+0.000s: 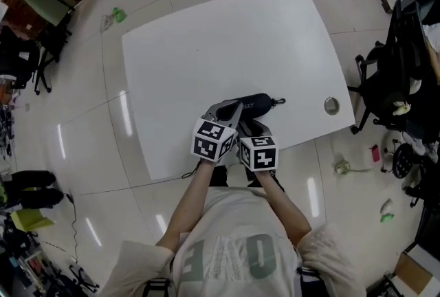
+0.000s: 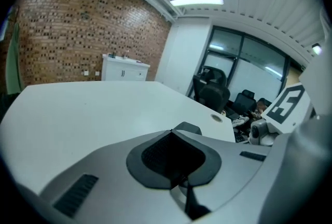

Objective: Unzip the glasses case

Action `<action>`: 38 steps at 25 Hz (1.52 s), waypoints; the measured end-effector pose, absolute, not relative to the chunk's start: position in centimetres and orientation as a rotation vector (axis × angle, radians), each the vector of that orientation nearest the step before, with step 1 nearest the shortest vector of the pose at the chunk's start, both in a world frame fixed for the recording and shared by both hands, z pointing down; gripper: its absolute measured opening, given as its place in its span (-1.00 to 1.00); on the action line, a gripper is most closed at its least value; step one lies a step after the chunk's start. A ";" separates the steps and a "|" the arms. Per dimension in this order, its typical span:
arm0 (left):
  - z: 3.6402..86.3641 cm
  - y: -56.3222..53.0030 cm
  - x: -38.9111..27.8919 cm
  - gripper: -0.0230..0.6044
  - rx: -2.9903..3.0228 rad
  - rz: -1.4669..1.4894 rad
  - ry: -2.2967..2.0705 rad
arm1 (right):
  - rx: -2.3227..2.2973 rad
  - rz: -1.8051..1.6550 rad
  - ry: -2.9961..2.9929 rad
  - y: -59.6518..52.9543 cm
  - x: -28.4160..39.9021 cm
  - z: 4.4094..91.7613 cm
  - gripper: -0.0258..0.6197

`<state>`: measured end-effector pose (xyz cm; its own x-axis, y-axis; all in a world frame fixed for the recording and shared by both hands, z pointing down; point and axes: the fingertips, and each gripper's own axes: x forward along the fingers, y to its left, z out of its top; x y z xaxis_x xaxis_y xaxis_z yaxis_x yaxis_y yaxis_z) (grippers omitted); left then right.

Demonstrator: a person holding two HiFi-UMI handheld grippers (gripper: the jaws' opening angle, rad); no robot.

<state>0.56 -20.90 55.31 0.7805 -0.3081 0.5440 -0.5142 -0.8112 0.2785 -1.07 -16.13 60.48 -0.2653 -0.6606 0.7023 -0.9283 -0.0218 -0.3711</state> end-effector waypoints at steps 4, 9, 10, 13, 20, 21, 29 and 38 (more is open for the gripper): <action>55.5 -19.9 0.6 -0.92 2.599 0.696 -0.539 | 1.706 1.085 -1.884 -15.1 -1.0 60.2 -0.84; 55.3 -19.9 0.7 -0.92 2.610 0.675 -0.520 | 1.687 0.969 -1.912 -14.8 -0.8 59.6 -0.85; 55.3 -19.9 0.8 -0.92 2.607 0.669 -0.527 | 1.674 0.961 -1.919 -14.7 -0.8 59.5 -0.85; 55.2 -20.2 0.8 -0.92 2.604 0.658 -0.553 | 1.647 0.917 -1.950 -14.6 -0.7 59.2 -0.86; 55.2 -19.6 0.7 -0.92 2.589 0.672 -0.540 | 1.623 1.045 -1.960 -15.2 -0.6 60.5 -0.86; 55.2 -19.4 0.7 -0.92 2.591 0.676 -0.535 | 1.608 1.067 -1.946 -15.2 -0.7 60.8 -0.86; 55.2 -19.9 0.7 -0.92 2.593 0.659 -0.559 | 1.579 0.888 -2.004 -15.5 -1.0 59.6 -0.92; 55.3 -19.7 0.8 -0.92 2.618 0.652 -0.559 | 1.709 0.894 -1.786 -14.8 6.1 60.6 -0.92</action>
